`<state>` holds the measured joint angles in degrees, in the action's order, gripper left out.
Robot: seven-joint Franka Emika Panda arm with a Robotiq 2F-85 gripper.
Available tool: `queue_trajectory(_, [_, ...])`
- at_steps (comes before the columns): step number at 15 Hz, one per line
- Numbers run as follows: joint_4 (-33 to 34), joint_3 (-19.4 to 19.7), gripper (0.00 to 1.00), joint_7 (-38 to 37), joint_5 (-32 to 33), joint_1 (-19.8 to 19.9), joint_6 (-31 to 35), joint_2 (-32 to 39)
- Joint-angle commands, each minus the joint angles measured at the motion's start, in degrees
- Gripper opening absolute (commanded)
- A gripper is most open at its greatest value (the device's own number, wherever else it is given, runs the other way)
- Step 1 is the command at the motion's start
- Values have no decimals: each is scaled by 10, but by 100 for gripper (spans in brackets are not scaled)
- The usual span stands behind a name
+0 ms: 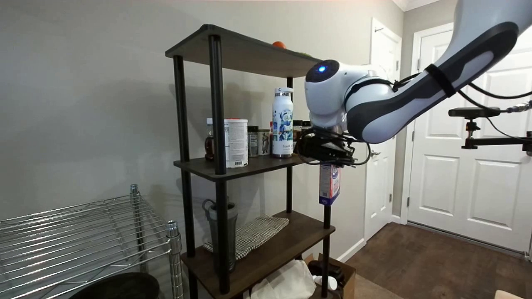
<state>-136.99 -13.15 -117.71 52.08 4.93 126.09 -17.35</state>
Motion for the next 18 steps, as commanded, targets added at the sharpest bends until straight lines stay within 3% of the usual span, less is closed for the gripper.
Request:
queue_trajectory(1, [23, 17, 11, -29, 38, -20, -1, 47])
queue_trajectory(10, [49, 69, 11, -54, 62, -40, 17, 140])
queue_trajectory(18, [76, 93, 11, -117, 108, -46, 61, 177])
